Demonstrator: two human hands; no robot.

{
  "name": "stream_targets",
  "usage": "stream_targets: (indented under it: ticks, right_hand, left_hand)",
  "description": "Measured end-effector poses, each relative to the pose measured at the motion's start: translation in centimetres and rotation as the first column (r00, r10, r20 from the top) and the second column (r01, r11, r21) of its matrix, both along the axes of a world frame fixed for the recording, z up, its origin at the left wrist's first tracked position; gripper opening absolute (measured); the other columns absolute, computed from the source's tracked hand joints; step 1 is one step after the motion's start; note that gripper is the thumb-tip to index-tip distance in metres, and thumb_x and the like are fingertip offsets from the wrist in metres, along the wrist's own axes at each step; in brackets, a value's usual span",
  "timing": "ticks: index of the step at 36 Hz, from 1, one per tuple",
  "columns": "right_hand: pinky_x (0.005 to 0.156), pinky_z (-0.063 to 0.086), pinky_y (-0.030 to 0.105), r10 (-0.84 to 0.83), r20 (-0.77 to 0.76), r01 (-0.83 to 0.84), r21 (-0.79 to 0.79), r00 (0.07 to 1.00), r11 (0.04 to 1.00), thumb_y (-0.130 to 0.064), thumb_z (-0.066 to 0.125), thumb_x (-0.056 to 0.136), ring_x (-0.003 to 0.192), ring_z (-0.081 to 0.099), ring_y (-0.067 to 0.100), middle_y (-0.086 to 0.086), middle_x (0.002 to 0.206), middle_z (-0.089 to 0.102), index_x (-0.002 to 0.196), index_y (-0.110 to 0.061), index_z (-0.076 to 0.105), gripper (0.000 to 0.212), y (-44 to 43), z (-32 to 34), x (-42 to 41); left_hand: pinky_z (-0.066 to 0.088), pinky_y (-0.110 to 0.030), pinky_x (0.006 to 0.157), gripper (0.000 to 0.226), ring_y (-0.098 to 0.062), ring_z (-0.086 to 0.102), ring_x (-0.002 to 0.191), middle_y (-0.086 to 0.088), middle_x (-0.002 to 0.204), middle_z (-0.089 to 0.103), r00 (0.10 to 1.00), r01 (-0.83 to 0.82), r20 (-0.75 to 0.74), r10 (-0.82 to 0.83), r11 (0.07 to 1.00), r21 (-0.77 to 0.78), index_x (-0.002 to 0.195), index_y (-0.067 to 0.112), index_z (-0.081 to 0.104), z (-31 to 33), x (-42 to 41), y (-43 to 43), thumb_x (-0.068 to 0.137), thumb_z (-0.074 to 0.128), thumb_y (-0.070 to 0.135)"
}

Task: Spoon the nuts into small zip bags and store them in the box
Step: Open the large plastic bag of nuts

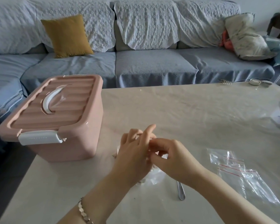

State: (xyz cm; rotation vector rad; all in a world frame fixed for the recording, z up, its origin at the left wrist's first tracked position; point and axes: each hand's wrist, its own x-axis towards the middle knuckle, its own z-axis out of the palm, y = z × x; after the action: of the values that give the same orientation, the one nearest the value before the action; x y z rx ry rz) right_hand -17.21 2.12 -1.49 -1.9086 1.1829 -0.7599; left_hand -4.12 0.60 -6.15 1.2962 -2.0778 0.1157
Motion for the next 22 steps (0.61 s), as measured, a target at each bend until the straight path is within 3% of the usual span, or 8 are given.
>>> stream_targets:
  ticks: [2,5,8,10,12,15,18,22]
  right_hand:
    - [0.061,0.044,0.015,0.001,0.007,-0.002,0.087,1.0,0.996,-0.01,0.051,0.082,0.06,0.054,0.008,-0.013,0.075,0.069,0.097,-0.037,0.064,0.034,-0.2,-0.1,-0.1]
    - [0.071,0.046,0.014,0.014,0.067,-0.028,0.217,0.998,0.976,-0.009,0.054,0.084,0.072,0.062,0.012,-0.012,0.076,0.071,0.117,-0.041,0.054,0.046,-0.3,-0.3,-0.2]
    - [0.083,0.049,0.028,0.023,0.138,-0.065,0.302,0.99,0.951,-0.012,0.058,0.081,0.08,0.063,0.022,0.002,0.08,0.072,0.101,-0.047,0.059,0.041,-0.2,-0.6,-0.2]
    - [0.079,0.047,0.028,-0.032,0.179,-0.039,0.377,0.983,0.925,-0.014,0.059,0.079,0.071,0.059,0.011,0.003,0.072,0.069,0.096,-0.038,0.067,0.03,-0.2,-0.6,-0.1]
    - [0.074,0.045,0.022,-0.139,0.193,0.039,0.447,0.971,0.893,-0.013,0.06,0.082,0.063,0.059,0.002,-0.007,0.065,0.068,0.097,-0.024,0.068,0.02,-0.3,-0.7,-0.1]
    - [0.072,0.044,0.025,-0.2,0.18,0.095,0.467,0.963,0.879,-0.014,0.06,0.081,0.063,0.056,0.006,-0.006,0.064,0.066,0.084,-0.012,0.068,0.008,-0.4,-1.0,-0.1]
    - [0.07,0.041,0.024,-0.116,0.11,0.058,0.43,0.987,0.901,-0.009,0.051,0.082,0.066,0.051,0.009,-0.001,0.067,0.063,0.078,-0.004,0.068,0.018,-0.3,-1.1,-0.3]
    - [0.072,0.046,0.016,0.023,0.107,-0.067,0.434,0.994,0.898,0.0,0.04,0.087,0.068,0.055,0.002,-0.003,0.073,0.061,0.093,-0.003,0.064,0.026,0.0,-1.1,-0.3]
  left_hand:
    - [0.026,-0.024,0.08,0.076,-0.013,0.042,0.094,0.012,0.092,0.067,0.999,-0.013,0.042,0.013,1.0,-0.007,0.126,0.011,0.04,-0.5,0.0,0.1,0.057,0.07,0.022]
    - [0.027,-0.03,0.09,0.073,-0.012,0.046,0.095,0.007,0.091,0.064,0.991,-0.116,0.072,0.117,0.993,-0.014,0.124,0.008,0.042,-1.2,0.2,0.3,0.057,0.066,0.026]
    - [0.029,-0.036,0.097,0.068,-0.012,0.048,0.094,0.005,0.09,0.062,0.978,-0.173,0.114,0.175,0.984,-0.029,0.123,0.006,0.044,-1.7,0.2,0.4,0.06,0.058,0.027]
    - [0.031,-0.036,0.097,0.063,-0.014,0.055,0.088,0.005,0.085,0.061,0.977,-0.178,0.108,0.182,0.983,-0.046,0.122,0.007,0.044,-1.7,0.2,0.5,0.062,0.052,0.025]
    - [0.033,-0.036,0.093,0.059,-0.018,0.059,0.08,0.003,0.081,0.06,0.983,-0.157,0.086,0.161,0.986,-0.06,0.122,0.005,0.043,-1.5,0.1,0.5,0.067,0.042,0.025]
    - [0.034,-0.032,0.087,0.059,-0.019,0.048,0.079,-0.001,0.08,0.057,0.991,-0.114,0.068,0.118,0.992,-0.055,0.126,0.001,0.038,-1.6,-0.1,0.3,0.072,0.04,0.026]
    - [0.033,-0.029,0.084,0.061,-0.016,0.041,0.08,-0.001,0.081,0.057,0.994,-0.052,0.096,0.057,0.997,-0.053,0.128,0.0,0.036,-2.0,-0.1,0.3,0.074,0.044,0.028]
    - [0.034,-0.029,0.083,0.062,-0.015,0.042,0.084,-0.001,0.088,0.06,0.992,0.03,0.121,-0.021,0.997,-0.071,0.128,0.002,0.037,-2.1,-0.1,0.7,0.072,0.046,0.027]
